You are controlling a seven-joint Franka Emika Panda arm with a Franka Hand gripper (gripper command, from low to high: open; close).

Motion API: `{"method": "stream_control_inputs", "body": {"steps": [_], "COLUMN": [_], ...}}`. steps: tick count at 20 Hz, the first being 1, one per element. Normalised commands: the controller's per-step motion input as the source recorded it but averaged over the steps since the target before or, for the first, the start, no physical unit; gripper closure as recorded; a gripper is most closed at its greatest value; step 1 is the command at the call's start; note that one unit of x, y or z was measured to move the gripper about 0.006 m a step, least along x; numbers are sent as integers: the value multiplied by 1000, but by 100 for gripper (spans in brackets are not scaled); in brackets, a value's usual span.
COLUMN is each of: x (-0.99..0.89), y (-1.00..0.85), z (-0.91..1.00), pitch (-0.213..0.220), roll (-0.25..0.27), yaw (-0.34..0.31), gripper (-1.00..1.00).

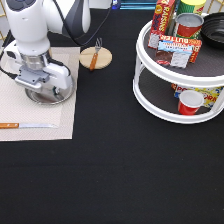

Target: Arrange plate and fork

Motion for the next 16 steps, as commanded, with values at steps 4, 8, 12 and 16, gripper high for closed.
{"method": "stream_control_inputs", "body": {"steps": [4, 8, 12, 16], "x": [592, 574, 554, 400], "y": [-589, -594, -551, -649], "z": [115, 131, 194, 195], "pitch": [48, 57, 75, 56], "roll": [-17, -9, 0, 42], "yaw": [36, 36, 50, 92], "gripper": [-100, -100, -100, -100]}}
